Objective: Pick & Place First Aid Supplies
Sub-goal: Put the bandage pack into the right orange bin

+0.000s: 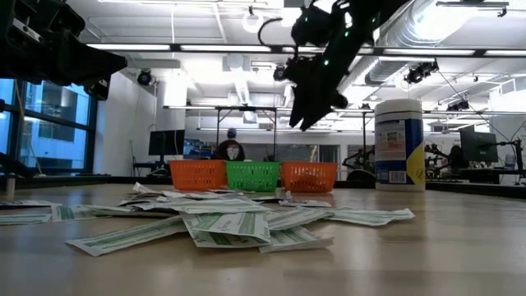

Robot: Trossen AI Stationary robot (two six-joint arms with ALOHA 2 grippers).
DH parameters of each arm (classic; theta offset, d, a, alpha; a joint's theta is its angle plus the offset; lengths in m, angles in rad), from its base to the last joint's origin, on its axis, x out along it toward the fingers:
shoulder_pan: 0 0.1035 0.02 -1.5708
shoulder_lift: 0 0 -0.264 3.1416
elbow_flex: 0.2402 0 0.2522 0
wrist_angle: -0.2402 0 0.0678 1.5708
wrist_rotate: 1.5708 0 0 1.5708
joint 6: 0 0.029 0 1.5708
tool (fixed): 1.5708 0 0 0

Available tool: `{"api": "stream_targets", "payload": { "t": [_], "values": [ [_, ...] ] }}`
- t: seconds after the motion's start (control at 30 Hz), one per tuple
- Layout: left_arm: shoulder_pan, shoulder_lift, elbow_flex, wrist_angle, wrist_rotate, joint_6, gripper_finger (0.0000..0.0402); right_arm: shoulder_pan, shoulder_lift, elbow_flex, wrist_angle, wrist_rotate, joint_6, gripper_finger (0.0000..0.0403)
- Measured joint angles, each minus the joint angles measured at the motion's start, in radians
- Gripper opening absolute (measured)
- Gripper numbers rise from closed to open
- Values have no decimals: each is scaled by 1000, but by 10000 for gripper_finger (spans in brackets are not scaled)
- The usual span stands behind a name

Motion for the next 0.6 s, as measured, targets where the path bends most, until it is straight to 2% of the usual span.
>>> {"api": "stream_targets", "payload": {
  "t": [0.27, 0.6],
  "values": [
    [0, 0, 0, 0, 0, 0, 1, 180, -56, 0, -131, 0, 57, 204],
    [0, 0, 0, 0, 0, 0, 1, 410, -58, 0, -249, -19, 158, 201]
  ]
}}
